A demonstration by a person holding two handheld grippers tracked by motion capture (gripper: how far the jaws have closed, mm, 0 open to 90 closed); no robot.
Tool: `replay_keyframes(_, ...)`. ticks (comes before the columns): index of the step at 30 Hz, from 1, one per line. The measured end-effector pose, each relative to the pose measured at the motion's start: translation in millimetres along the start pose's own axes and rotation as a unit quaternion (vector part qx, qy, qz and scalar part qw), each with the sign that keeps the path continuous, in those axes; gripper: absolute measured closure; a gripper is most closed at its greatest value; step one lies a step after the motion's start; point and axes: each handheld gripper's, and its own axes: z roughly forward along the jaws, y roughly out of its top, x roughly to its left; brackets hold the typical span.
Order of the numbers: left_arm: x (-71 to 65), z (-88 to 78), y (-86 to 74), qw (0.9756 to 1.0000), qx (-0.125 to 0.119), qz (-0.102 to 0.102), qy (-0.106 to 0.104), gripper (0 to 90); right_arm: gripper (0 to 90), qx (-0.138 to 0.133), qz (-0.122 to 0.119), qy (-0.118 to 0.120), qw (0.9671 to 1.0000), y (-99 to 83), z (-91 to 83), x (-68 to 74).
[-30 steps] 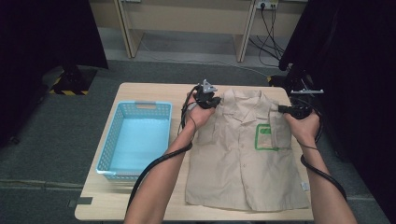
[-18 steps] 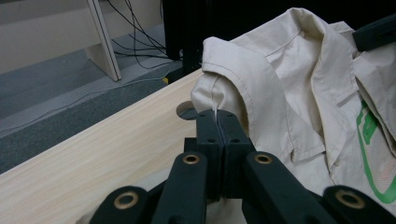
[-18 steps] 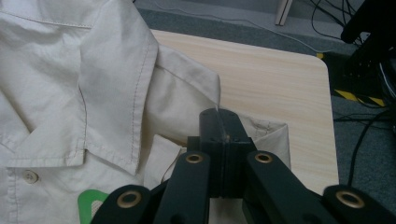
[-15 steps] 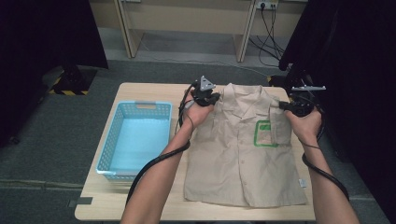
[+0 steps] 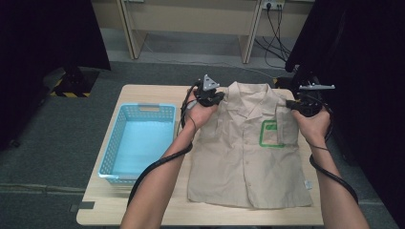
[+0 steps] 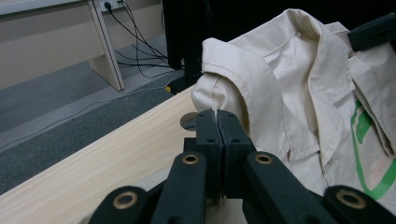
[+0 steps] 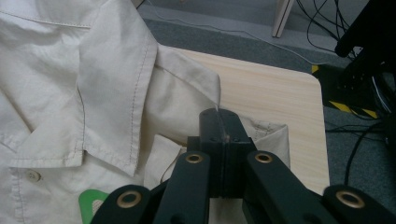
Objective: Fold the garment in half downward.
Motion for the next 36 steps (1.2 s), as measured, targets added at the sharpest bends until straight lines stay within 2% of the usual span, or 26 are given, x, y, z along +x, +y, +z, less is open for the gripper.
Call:
replay_keyframes(7,-0.1,-2.4,1.9,1.0,-0.005,0.004,0.001,88.5,90.0,-0.006,-0.003,-0.001,1.0,2.4,-2.5,0.1)
replay_keyframes(14,-4.2,-4.8,-2.3,0.9999,-0.005,0.009,-0.001,88.5,90.0,-0.007,-0.005,0.0,1.0,-3.1,-2.3,1.4)
replay_keyframes(24,-18.8,-16.0,-9.5,0.9995,0.006,0.026,-0.016,88.7,90.0,-0.022,-0.009,0.008,0.9997,-23.0,-8.9,7.2)
replay_keyframes(30,-25.6,-27.7,-11.7,0.9991,0.013,0.036,-0.022,88.8,90.0,-0.04,-0.013,0.013,0.999,-34.4,-18.7,8.6)
replay_keyframes(36,-35.9,-39.4,-14.8,0.9983,0.016,0.048,-0.03,88.8,89.9,-0.054,-0.006,0.021,0.9983,-51.2,-30.8,9.3)
